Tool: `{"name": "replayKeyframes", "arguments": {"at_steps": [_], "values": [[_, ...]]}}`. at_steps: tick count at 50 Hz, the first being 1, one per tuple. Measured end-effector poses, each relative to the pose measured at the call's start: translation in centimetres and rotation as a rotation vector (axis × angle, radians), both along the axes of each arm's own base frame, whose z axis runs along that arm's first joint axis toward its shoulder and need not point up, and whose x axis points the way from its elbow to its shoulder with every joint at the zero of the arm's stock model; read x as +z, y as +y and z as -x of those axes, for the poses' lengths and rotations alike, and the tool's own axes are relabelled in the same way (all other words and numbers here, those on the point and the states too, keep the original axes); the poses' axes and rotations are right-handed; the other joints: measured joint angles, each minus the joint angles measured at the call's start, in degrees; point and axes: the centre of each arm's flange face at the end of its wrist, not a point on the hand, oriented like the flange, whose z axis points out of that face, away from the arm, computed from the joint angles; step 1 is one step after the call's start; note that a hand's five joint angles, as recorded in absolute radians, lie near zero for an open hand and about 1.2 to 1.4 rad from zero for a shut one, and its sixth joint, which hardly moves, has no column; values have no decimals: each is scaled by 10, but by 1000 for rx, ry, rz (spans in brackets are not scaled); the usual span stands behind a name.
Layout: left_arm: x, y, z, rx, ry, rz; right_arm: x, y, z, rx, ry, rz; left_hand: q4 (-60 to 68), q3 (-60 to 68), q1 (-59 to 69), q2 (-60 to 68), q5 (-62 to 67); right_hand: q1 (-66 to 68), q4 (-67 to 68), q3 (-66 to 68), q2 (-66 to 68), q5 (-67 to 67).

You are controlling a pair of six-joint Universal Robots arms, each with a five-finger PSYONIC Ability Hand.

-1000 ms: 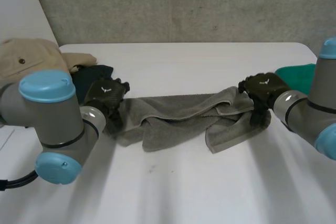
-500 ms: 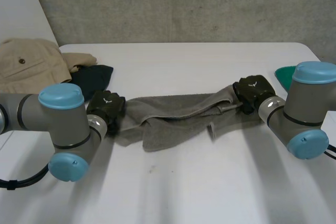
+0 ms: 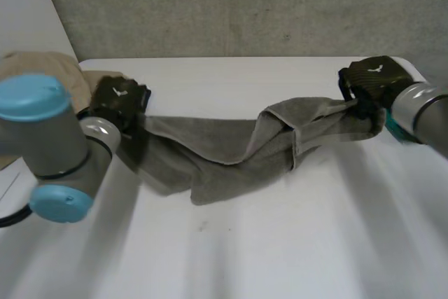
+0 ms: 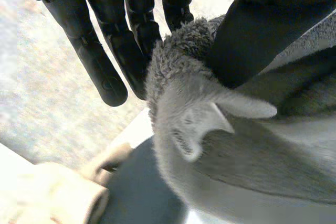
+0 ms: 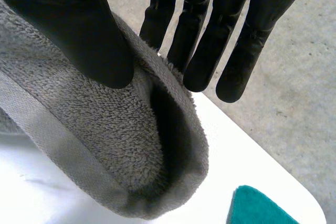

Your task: Fold the laundry.

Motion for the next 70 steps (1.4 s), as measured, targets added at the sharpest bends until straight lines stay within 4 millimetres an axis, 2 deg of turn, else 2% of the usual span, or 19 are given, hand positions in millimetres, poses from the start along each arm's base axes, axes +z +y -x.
{"name": "replayKeyframes", "arguments": {"at_steps": [5, 10, 19, 22, 26, 29, 30, 32, 34, 36, 37, 40, 43, 45, 50, 54, 63, 64, 70], "values": [[28, 7, -17, 20, 3, 2, 23, 1, 29, -32, -9, -57, 0, 1, 0, 1, 0, 0, 0, 0, 0, 0], [35, 10, -30, 17, -10, -51, 32, -4, 53, -69, -18, -96, 0, 1, 0, 1, 0, 0, 0, 0, 0, 0], [2, 9, -34, -10, -55, -217, 2, -3, 64, -51, 77, -254, 0, 1, 0, 1, 0, 0, 0, 0, 0, 0], [-13, -5, -28, -15, -66, -238, -12, -9, 62, -26, 125, -256, 0, 1, 0, 1, 0, 0, 0, 0, 0, 0], [-12, -23, -21, -18, -54, -195, -15, -23, 57, -13, 136, -164, 1, 1, 0, 1, 0, 4, 0, 0, 0, 1], [7, -51, -9, -21, -9, -58, -7, -46, 44, -5, 108, 47, 2, 2, 0, 2, 0, 5, 0, 1, 0, 9], [30, -66, -2, -24, 36, 61, 8, -62, 34, -3, 59, 228, 2, 2, 0, 2, 0, 5, 0, 3, 0, 9], [47, -75, 2, -24, 73, 147, 20, -70, 29, -4, 17, 339, 2, 2, 0, 2, 0, 5, 0, 3, 0, 9], [89, -87, 9, -23, 167, 338, 51, -82, 22, -5, -90, 549, 2, 2, 0, 2, 0, 5, 0, 3, 0, 9], [89, -87, 9, -23, 167, 338, 51, -82, 22, -5, -90, 549, 2, 2, 0, 2, 0, 5, 0, 3, 0, 9], [130, -90, 11, -21, 267, 510, 67, -85, 20, -5, -151, 639, 2, 2, 0, 2, 0, 5, 0, 3, 0, 9], [166, -82, 7, -17, 355, 634, 101, -84, 22, -2, -340, 756, 2, 2, 0, 2, 0, 5, 0, 3, 0, 9], [177, -72, 1, -10, 399, 660, 104, -81, 25, 6, -437, 710, 2, 2, 0, 2, 0, 5, 0, 3, 0, 9], [175, -69, -1, -8, 404, 651, 101, -80, 25, 8, -459, 681, 2, 2, 0, 2, 0, 5, 0, 3, 0, 9], [133, -56, -8, 11, 374, 509, 76, -74, 29, 15, -479, 503, 3, 3, 0, 2, 0, 8, 0, 3, 0, 9], [79, -36, -15, 27, 312, 332, 45, -66, 37, 20, -441, 317, 3, 3, 0, 2, 0, 8, 0, 3, 0, 9], [5, 5, -22, 5, 221, 89, -7, -41, 41, 57, -370, 28, 3, 3, 0, 2, 0, 8, 0, 3, 0, 9], [-12, 16, -24, -5, 197, 28, -23, -33, 43, 57, -331, -43, 3, 3, 0, 2, 0, 8, 0, 3, 0, 9], [-39, 38, -29, -10, 130, -100, -48, -14, 62, 15, -218, -204, 3, 3, 0, 2, 0, 8, 0, 3, 0, 9]]}}
